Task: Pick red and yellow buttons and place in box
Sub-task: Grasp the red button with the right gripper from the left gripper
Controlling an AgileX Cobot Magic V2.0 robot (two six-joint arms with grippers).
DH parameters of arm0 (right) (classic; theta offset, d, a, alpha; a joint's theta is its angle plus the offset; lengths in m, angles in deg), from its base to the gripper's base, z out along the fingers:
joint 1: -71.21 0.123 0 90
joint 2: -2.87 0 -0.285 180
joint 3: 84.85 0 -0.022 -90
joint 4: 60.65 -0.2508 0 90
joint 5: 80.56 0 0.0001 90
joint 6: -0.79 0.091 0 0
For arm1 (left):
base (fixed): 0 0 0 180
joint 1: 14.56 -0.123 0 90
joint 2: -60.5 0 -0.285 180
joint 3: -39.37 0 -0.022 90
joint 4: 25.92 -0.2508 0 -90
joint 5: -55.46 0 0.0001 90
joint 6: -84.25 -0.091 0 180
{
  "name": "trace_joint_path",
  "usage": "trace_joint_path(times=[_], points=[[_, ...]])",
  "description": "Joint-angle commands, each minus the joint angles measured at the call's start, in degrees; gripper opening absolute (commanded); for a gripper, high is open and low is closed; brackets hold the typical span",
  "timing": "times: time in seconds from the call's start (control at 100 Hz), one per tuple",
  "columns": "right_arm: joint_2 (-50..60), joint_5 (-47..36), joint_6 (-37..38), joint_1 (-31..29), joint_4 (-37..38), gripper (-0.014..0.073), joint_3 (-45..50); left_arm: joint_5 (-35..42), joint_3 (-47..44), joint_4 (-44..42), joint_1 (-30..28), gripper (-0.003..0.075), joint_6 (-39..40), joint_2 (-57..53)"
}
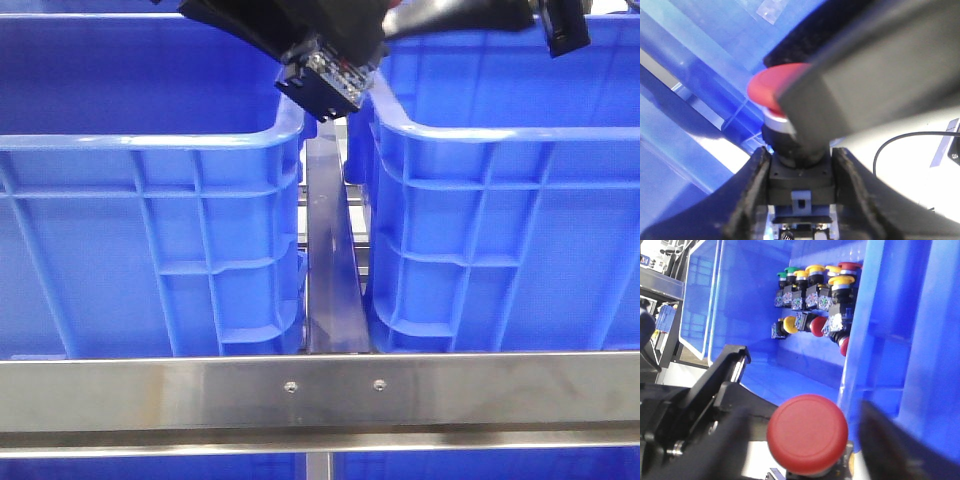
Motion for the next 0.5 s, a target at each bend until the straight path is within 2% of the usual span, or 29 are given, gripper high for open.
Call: trace_joint_path(times=[0.0, 0.04, 0.13, 0.18, 0.25, 0.37, 0.42, 0.49], points=[[1.4, 0.14, -1.21, 0.03, -3.24, 0.0252, -1.98, 2.02, 1.65, 2.16, 0.47, 0.0157, -0.01, -1.94], [1.4, 0.14, -1.21, 0.03, -3.24, 0.0229, -1.98, 2.02, 1.65, 2.16, 0.47, 0.0157, -0.01, -1.94], [1.4, 0.22, -1.21, 0.03, -3.24, 0.0235, -1.98, 2.02, 1.65, 2.16, 0.47, 0.0166, -0.01, -1.94], [1.4, 0.28, -1.21, 0.03, -3.24, 0.0235, -1.98, 2.02, 1.65, 2.16, 0.47, 0.0199, -0.01, -1.94], [1.4, 0.42, -1.21, 0.03, -3.24, 0.0235, -1.98, 2.02, 1.65, 2.16, 0.47, 0.0295, -0.01, -1.94], [1.46, 0.21, -1.21, -0.26, -3.24, 0.0235, -1.98, 1.98, 1.65, 2.16, 0.47, 0.0518, -0.01, -1.94], [1.51, -0.13, -1.26, -0.67, -3.24, 0.0235, -2.26, 1.75, 1.65, 2.16, 0.47, 0.0566, -0.01, -1.94], [1.51, -0.19, -1.38, -2.07, -3.24, 0.0235, -3.43, 1.0, 1.77, 2.38, 0.47, 0.0575, -0.01, -1.94]])
